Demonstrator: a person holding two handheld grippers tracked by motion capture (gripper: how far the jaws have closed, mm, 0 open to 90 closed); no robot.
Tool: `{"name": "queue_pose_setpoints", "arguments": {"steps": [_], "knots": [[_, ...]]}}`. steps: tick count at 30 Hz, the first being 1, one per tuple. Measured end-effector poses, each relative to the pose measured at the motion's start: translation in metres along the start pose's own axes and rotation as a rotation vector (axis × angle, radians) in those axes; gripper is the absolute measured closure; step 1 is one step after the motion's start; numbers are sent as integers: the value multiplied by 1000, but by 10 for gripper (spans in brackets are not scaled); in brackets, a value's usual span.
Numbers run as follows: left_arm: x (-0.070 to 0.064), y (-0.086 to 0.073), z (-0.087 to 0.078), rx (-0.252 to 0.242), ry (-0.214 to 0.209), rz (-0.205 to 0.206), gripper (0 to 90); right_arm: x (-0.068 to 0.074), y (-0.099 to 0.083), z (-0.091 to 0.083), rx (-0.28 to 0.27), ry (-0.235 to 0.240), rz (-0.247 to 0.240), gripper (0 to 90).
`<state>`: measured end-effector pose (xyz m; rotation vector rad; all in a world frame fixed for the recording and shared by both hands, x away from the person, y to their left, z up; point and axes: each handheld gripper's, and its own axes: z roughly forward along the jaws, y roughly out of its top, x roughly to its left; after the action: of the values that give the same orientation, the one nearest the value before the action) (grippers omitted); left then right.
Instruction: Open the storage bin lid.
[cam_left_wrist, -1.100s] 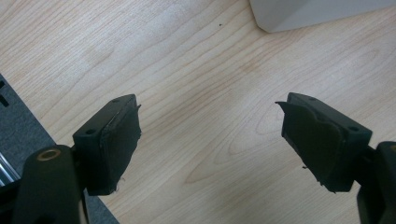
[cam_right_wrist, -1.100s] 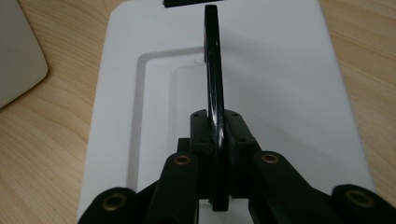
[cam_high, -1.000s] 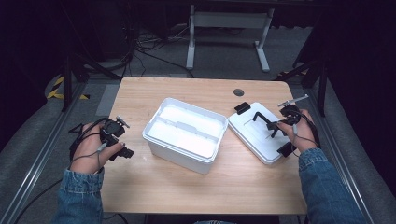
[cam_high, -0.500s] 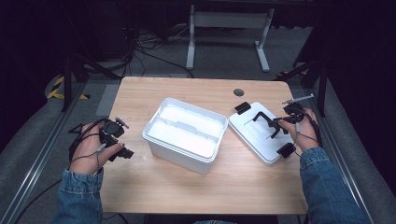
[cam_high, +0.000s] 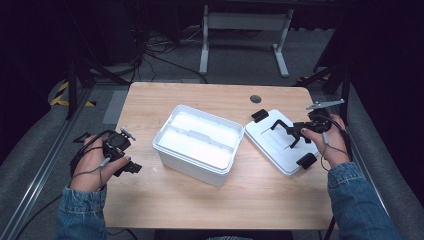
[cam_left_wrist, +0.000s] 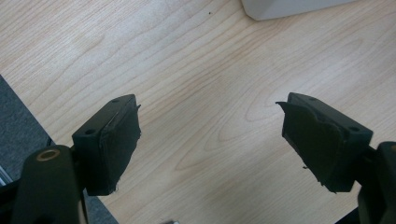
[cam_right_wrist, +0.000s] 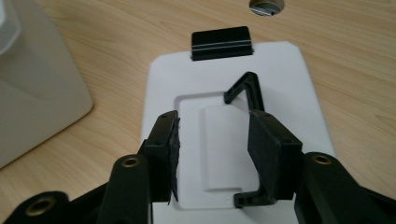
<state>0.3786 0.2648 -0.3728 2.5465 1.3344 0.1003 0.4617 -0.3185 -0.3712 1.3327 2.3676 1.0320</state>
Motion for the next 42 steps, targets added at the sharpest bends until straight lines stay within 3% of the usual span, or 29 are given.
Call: {"name": "queue_pose_setpoints", "arguments": {"steps": [1,2,4,11,18,22,33,36,42], "knots": [[0,0,0,0,0,0,199,0,0,0,0,0,0,539],[1,-1,-1,1,14,19,199,9,1,-4,-4,19,-16,529],[-1,-2,-1,1,-4,-6,198,12,2,-5,-6,25,-20,527],[-2,-1,-1,2,2,1,198,41,0,-15,-7,87,-68,513],[-2,0,-1,1,-2,-3,198,66,-7,-22,2,114,-113,511],[-2,2,-1,5,9,24,198,77,-13,-23,2,138,-126,509],[-3,4,0,14,1,21,198,107,-33,-16,3,189,-179,503],[-2,4,-1,17,21,36,198,113,-39,-12,2,201,-168,501],[-2,4,0,20,21,30,199,121,-51,-1,21,216,-167,496]]}}
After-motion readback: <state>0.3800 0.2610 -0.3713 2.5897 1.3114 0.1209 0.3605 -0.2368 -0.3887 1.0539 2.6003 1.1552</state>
